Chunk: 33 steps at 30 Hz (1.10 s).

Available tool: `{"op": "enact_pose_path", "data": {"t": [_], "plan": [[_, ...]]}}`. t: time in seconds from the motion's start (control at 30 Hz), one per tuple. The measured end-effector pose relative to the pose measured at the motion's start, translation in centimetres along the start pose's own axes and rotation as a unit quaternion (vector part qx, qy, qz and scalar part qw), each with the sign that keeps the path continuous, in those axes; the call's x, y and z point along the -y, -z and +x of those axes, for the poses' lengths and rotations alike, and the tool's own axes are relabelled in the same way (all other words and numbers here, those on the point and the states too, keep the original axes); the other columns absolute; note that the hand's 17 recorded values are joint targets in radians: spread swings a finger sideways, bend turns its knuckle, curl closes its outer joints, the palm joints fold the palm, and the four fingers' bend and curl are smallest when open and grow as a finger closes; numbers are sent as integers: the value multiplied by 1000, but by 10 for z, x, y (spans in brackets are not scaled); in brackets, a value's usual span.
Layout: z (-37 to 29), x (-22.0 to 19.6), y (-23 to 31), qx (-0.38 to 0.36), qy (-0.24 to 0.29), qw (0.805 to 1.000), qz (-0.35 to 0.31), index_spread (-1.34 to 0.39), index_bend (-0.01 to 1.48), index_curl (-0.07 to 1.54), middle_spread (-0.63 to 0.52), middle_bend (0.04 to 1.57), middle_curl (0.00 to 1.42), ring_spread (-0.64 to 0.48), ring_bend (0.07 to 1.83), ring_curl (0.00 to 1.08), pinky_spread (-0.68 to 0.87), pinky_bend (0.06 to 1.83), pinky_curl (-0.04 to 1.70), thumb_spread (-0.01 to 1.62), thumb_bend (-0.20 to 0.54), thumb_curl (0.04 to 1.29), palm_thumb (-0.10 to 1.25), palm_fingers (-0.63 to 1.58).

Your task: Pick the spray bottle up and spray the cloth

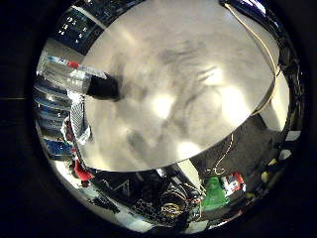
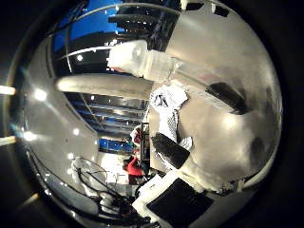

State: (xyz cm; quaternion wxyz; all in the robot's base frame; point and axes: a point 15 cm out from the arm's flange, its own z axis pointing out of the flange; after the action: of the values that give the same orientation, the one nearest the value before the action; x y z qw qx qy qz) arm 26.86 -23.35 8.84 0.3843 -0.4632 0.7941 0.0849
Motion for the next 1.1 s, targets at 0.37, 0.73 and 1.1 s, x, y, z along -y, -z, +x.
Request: {"op": "enact_pose_path", "data": {"t": [0.37, 0.73, 1.1], "plan": [[-18, 16, -26, 13, 18, 1000, -14, -219, 157, 277, 37, 285, 365, 150, 341, 258, 378, 318, 299, 1068, -23, 294, 526, 213], [-65, 35, -77, 39, 42, 998, -26, -288, 256, 321, -77, 512, 437, -41, 679, 315, 154, 325, 248, 1058, -16, 306, 598, 977], [-103, 44, -90, 97, 51, 994, -28, -285, 998, 746, -121, 1179, 693, -178, 1289, 589, -255, 1178, 627, 1047, -6, 393, 875, 1288]]}}
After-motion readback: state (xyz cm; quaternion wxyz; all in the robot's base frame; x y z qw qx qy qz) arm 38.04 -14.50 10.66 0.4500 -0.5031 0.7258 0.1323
